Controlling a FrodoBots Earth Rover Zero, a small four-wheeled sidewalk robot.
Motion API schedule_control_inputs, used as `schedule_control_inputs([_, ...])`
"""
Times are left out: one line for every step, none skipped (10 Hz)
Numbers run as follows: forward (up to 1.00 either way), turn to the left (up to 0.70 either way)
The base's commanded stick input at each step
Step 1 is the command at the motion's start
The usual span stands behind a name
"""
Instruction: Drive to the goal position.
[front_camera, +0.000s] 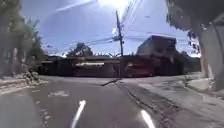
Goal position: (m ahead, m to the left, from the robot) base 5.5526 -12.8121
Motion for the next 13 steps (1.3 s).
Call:
schedule_control_inputs([1.0,-0.39])
schedule_control_inputs([1.0,-0.4])
schedule_control_inputs([1.0,-0.4])
schedule_control_inputs([1.0,-0.4])
schedule_control_inputs([1.0,-0.4])
schedule_control_inputs([1.0,-0.4])
schedule_control_inputs([1.0,-0.4])
schedule_control_inputs([1.0,-0.4])
schedule_control_inputs([1.0,-0.4])
schedule_control_inputs([1.0,-0.4])
schedule_control_inputs([1.0,-0.4])
schedule_control_inputs([1.0,-0.4])
schedule_control_inputs([1.0,0.14])
